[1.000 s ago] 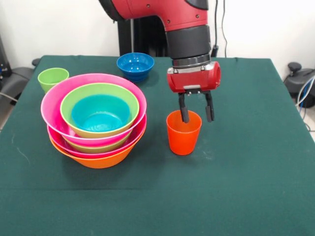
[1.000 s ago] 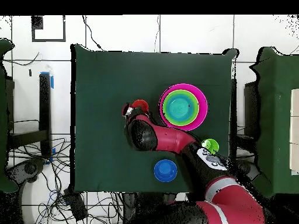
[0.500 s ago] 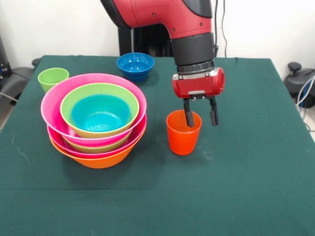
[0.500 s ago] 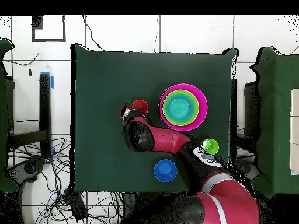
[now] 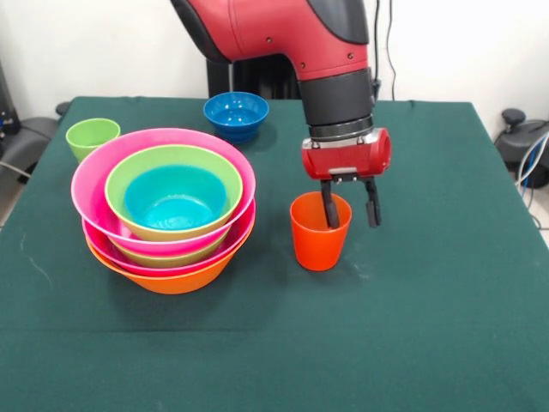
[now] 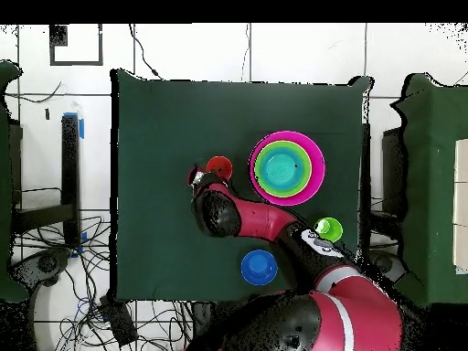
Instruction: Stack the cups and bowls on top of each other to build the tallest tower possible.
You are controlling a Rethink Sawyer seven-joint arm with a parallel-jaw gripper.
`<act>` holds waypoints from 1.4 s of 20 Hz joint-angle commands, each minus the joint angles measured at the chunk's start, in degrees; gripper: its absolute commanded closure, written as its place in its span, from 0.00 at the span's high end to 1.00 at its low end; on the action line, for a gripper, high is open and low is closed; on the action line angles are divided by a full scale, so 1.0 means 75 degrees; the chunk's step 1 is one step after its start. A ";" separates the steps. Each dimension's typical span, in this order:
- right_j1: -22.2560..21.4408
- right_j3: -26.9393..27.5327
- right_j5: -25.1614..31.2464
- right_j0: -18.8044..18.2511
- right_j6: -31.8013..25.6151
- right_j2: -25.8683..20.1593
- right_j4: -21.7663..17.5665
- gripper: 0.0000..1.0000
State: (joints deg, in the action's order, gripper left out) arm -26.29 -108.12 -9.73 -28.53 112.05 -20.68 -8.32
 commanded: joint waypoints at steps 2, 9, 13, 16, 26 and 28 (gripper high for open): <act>0.0321 0.0478 -0.0156 -0.0150 0.0941 0.0087 -0.0127 1.00; 0.0385 0.0507 -0.0171 -0.0215 0.0812 0.0171 -0.0261 1.00; 0.0426 0.0489 -0.0209 -0.0226 0.0796 0.0174 -0.0308 1.00; 0.0418 0.0494 -0.0193 -0.0191 0.0776 0.0206 -0.0306 1.00; -0.0129 0.0059 -0.0196 -0.0035 0.0949 0.0385 -0.0147 0.00; -0.0375 -0.0084 -0.0104 0.0001 0.0991 0.0420 -0.0091 0.00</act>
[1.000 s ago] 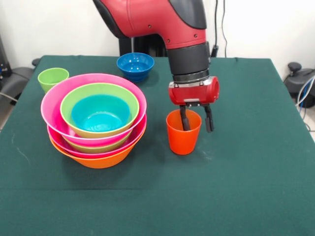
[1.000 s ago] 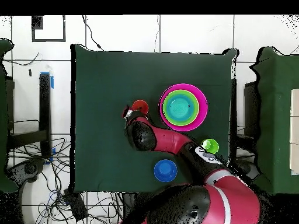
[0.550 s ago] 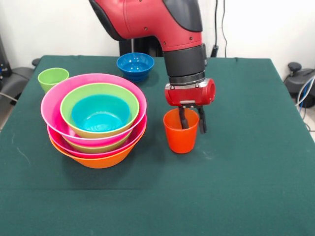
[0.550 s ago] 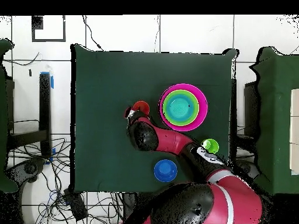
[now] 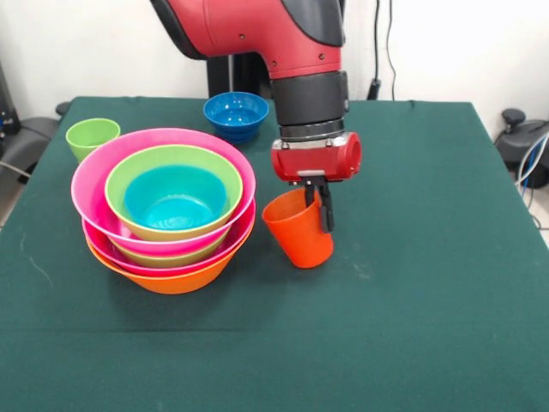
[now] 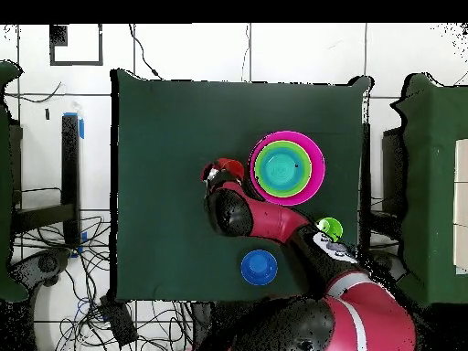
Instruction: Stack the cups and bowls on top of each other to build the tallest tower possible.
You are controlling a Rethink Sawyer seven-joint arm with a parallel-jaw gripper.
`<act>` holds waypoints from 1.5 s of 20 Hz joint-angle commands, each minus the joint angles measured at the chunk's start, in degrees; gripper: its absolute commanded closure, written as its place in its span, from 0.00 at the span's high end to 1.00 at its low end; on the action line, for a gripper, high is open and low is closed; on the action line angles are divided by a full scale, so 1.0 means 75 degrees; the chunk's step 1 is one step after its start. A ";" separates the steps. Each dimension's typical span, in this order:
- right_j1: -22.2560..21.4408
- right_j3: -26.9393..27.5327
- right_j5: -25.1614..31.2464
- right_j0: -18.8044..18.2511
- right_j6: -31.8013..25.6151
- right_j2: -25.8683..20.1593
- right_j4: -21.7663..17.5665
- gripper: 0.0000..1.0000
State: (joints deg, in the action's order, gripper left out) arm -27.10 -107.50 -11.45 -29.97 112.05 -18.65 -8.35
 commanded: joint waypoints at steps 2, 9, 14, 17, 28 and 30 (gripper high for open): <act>-0.0564 -0.0320 0.0188 0.0276 0.1041 0.0239 -0.0028 0.00; -0.2444 -0.1150 0.1552 0.0640 0.1151 0.0638 0.0506 0.00; -0.3179 -0.1480 0.2474 0.0575 0.1087 0.0538 0.0768 0.00; -0.3125 -0.1555 0.2468 0.0406 0.1141 0.0238 0.0823 0.00; -0.3134 -0.1612 0.2529 0.0427 0.1152 0.0169 0.0977 0.00; -0.3306 -0.1546 0.2812 0.0455 0.0972 0.0342 0.0932 0.00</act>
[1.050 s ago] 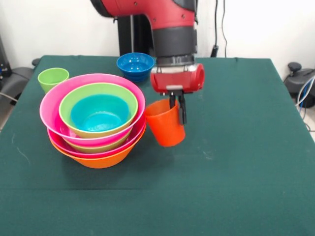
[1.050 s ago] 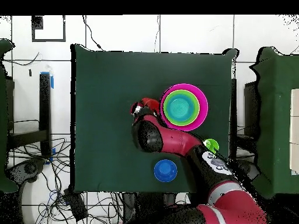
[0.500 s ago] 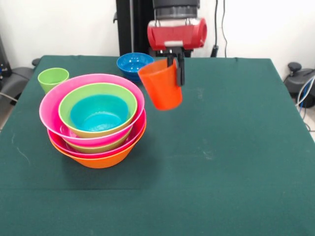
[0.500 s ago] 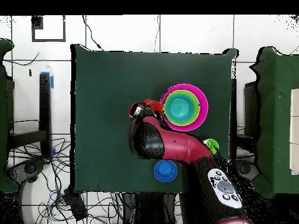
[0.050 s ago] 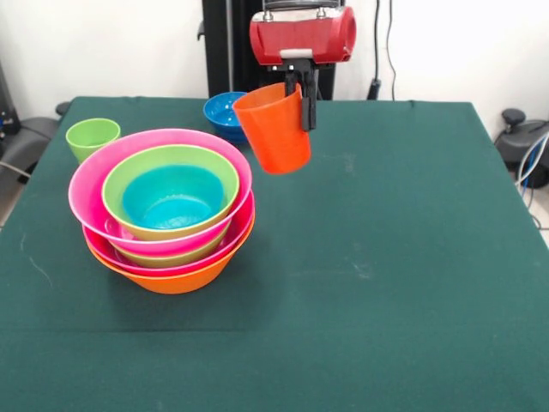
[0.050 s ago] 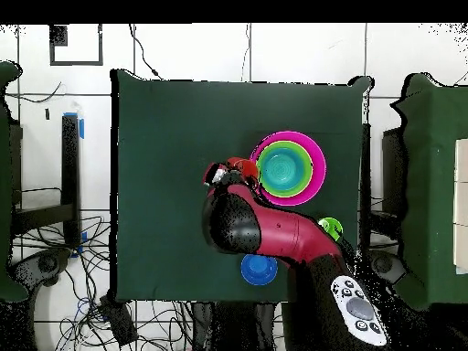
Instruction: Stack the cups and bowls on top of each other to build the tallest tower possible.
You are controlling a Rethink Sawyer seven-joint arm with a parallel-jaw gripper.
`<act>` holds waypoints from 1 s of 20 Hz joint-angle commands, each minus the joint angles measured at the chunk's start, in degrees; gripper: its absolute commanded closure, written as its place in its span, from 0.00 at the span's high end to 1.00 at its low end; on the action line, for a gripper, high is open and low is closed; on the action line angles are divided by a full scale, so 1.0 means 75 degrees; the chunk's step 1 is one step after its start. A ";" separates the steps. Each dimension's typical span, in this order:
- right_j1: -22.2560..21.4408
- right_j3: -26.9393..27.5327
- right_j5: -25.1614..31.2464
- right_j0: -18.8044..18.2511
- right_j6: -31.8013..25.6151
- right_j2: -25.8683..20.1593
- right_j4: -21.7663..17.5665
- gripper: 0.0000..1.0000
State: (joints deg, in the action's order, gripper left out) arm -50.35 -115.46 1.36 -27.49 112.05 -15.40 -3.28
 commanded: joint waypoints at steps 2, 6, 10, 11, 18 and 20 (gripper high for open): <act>-0.0299 -0.0443 0.1303 -0.0038 0.0735 -0.0107 0.0149 0.00; -0.0358 -0.0326 0.1644 -0.0576 0.0182 -0.0386 -0.0109 0.00; -0.0431 -0.0227 0.2002 -0.1113 -0.0343 -0.0713 -0.0324 0.00; -0.0445 -0.0206 0.2089 -0.1238 -0.0457 -0.0799 -0.0370 0.00; -0.0393 -0.0009 0.2556 -0.2035 -0.1092 -0.1414 -0.0717 0.00; -0.0347 0.0054 0.2635 -0.2179 -0.1142 -0.1541 -0.0833 0.00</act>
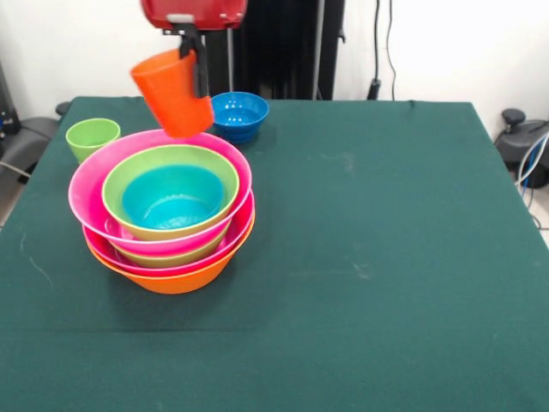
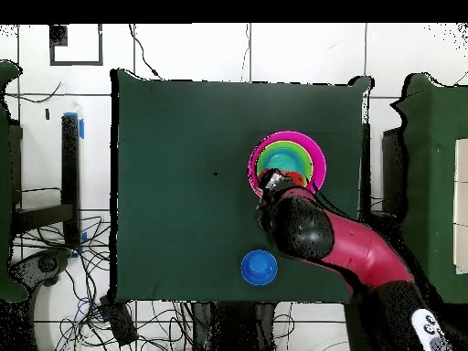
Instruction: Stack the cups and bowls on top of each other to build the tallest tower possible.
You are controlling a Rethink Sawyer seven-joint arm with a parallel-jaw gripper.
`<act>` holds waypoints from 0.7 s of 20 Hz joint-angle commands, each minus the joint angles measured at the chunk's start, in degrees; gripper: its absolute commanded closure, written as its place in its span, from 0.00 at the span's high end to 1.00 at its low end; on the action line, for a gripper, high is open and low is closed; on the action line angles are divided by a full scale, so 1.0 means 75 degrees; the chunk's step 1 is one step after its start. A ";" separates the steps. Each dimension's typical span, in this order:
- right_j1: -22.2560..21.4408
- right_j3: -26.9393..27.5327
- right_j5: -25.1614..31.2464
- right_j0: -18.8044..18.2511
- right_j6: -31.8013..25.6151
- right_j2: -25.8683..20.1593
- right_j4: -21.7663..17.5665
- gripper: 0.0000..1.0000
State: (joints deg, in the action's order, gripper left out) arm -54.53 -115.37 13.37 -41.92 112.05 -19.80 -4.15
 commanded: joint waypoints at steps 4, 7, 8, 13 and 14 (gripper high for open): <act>0.0598 0.0272 0.0836 -0.0385 -0.1075 -0.1119 -0.1030 0.00; 0.0805 0.0331 0.0599 -0.0437 -0.0917 -0.1235 -0.1209 0.00; 0.0836 0.0356 0.0571 -0.0441 -0.0862 -0.1253 -0.1263 0.00; 0.0983 0.0490 0.0449 -0.0431 -0.0666 -0.1316 -0.1427 0.00; 0.1020 0.0532 0.0435 -0.0431 -0.0665 -0.1338 -0.1442 0.00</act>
State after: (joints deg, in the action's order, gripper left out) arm -51.53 -113.04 14.47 -46.05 112.05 -24.84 -10.02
